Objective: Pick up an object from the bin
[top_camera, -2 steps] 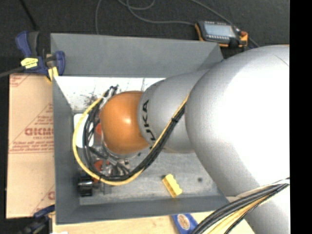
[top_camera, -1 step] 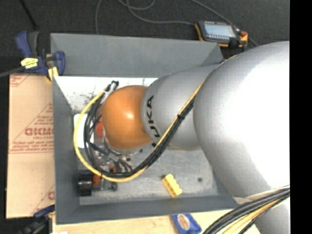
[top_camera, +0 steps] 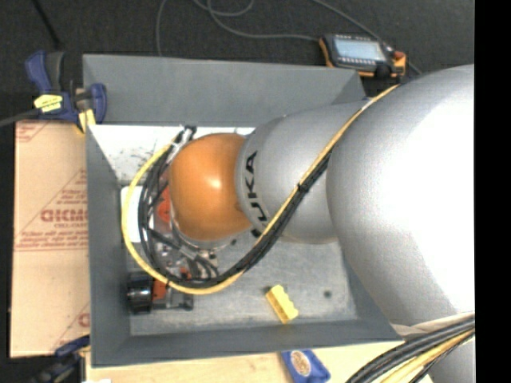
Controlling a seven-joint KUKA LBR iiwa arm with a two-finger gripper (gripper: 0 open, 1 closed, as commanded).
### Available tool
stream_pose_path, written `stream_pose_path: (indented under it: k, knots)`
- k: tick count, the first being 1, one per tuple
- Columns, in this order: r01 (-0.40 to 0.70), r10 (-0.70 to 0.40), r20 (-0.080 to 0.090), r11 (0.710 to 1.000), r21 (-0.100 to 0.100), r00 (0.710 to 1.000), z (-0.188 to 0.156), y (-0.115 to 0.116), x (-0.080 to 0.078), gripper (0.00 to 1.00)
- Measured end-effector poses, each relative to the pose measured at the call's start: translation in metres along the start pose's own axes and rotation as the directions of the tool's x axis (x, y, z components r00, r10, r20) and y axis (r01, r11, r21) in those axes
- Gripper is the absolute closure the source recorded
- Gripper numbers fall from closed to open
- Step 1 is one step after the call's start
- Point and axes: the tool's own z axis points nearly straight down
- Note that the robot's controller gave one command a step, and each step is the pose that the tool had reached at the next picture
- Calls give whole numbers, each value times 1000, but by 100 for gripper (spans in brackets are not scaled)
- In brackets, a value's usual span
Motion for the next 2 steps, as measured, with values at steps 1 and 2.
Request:
stream_pose_path:
  k: [1, 2]
  knots:
    - [-2, 2, -6, 1000, 2, 1000, -15, -1, 1, 100]
    - [-3, 3, -7, 1000, 2, 1000, -35, -1, 1, 100]
